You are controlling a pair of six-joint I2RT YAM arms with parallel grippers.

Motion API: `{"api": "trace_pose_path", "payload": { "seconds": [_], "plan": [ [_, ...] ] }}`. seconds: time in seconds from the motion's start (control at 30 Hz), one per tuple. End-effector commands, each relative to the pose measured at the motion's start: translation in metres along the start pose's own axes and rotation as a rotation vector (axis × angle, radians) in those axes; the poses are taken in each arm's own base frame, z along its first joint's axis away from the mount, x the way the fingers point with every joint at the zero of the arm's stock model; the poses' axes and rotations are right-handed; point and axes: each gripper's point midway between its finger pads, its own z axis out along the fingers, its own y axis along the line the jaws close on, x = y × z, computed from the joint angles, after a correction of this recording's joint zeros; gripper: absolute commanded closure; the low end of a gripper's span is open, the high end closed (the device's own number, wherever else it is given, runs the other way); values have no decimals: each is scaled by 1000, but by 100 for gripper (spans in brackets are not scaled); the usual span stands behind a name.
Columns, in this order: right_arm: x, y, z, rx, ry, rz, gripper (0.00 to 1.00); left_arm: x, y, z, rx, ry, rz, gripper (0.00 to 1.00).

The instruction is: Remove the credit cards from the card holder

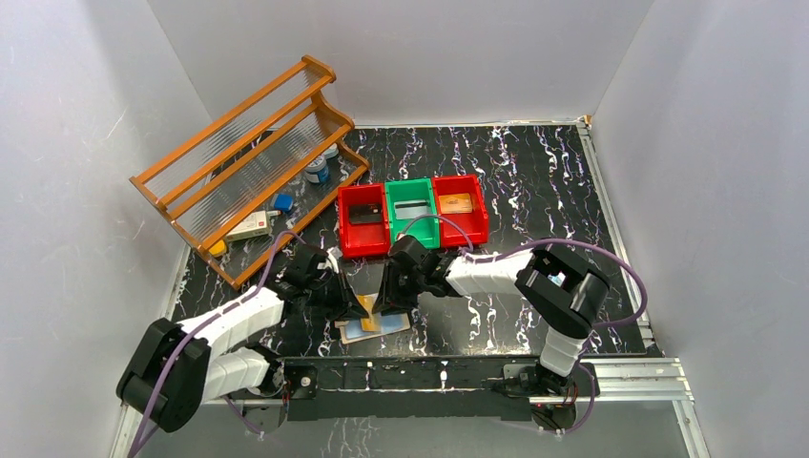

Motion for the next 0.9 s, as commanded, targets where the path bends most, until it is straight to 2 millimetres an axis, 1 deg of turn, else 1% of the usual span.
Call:
{"api": "trace_pose_path", "payload": {
  "seconds": [0.0,0.1,0.2,0.33,0.47,0.57,0.63,0.8,0.87],
  "plan": [
    [-19,0,-20,83,-98,-76,61,-8,-2,-13,-45,-56,31,100],
    [-28,16,-33,43,-146,-113,60,-14,-7,-21,-40,-102,48,100],
    [-29,31,-39,-18,-150,-131,58,-20,-13,-29,-45,-138,67,100],
    [-27,52,-39,-114,-136,-158,56,-26,-15,-39,-64,-175,83,100],
    [-20,62,-33,-171,-98,-176,55,-29,-13,-48,-96,-214,83,100],
    [-12,61,-25,-181,-54,-169,54,-33,-11,-54,-114,-250,79,100],
    [-8,55,-19,-160,-26,-147,54,-35,-11,-58,-119,-272,77,100],
    [-4,31,-10,-57,2,-103,52,-39,-13,-67,-123,-316,82,100],
    [-1,20,-3,-15,22,-95,50,-40,-14,-70,-123,-327,84,100]
  ]
}}
